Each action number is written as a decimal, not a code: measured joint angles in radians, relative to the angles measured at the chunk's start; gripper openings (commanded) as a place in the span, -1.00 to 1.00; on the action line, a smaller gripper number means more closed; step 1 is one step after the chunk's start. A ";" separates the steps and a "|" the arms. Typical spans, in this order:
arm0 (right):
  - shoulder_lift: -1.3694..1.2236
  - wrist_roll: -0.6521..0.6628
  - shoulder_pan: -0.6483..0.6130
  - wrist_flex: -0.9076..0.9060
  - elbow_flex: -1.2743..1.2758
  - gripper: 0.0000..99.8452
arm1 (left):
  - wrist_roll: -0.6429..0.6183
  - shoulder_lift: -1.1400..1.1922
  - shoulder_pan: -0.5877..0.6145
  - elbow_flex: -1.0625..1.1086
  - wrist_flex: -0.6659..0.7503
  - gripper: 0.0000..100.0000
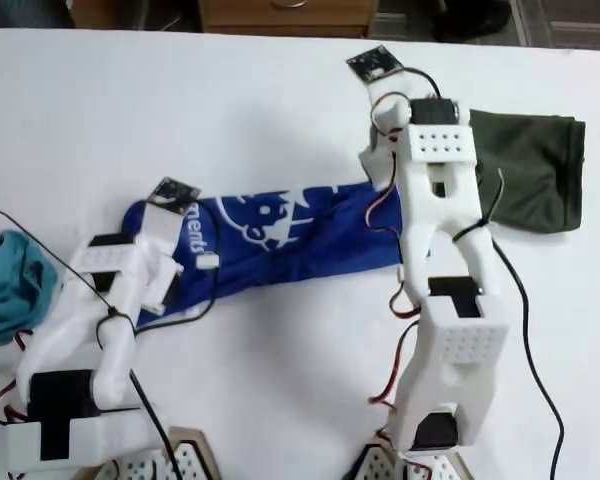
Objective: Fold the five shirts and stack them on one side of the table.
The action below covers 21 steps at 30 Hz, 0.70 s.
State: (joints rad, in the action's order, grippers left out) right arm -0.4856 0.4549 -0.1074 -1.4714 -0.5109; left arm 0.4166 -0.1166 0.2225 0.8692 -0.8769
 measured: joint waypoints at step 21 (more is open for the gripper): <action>-0.071 -0.133 -0.370 -0.117 -0.041 -0.96 | 0.000 0.000 0.000 0.000 0.000 -0.95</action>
State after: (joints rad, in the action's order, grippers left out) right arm -0.5562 0.3214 -0.4772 -1.5881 -0.5524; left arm 0.4166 -0.1166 0.2225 0.8692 -0.8769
